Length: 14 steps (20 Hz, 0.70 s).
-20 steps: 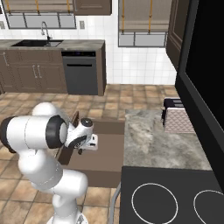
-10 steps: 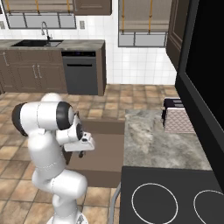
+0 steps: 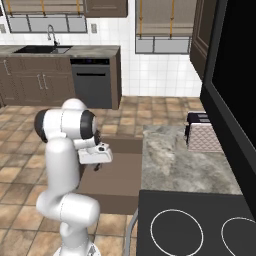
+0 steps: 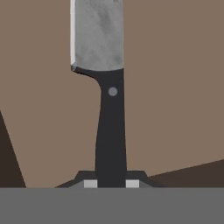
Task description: Pick up the metallic utensils from the counter and place them in the open drawer. Make sure not to pick up any wooden utensils.
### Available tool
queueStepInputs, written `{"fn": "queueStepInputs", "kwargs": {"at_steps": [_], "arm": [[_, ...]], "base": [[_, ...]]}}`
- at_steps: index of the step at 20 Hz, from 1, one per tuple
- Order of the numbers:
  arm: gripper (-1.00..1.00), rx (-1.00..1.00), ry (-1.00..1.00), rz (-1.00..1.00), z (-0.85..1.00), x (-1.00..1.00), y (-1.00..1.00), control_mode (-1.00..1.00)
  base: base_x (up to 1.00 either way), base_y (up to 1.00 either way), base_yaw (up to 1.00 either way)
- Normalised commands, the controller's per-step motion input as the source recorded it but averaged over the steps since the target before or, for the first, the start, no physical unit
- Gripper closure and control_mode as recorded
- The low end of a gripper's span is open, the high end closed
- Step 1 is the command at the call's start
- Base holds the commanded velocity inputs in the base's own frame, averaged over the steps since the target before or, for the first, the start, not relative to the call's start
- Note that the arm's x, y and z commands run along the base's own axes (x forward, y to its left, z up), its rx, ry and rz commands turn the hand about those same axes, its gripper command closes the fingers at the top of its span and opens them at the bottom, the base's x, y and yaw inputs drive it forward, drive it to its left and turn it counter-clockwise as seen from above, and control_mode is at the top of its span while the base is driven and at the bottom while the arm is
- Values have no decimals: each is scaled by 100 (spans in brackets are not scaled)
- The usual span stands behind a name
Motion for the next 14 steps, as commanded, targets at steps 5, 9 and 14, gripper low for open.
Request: {"fn": "queueStepInputs", "kwargs": {"at_steps": [5,9,14], "arm": [[100,19,-3,-3,-55,17,-20,-100],[100,3,0,-1,-53,33,0,-100],[100,4,-1,0,-54,41,0,-100]], "base": [[0,0,0],[0,0,0],[0,0,0]]}}
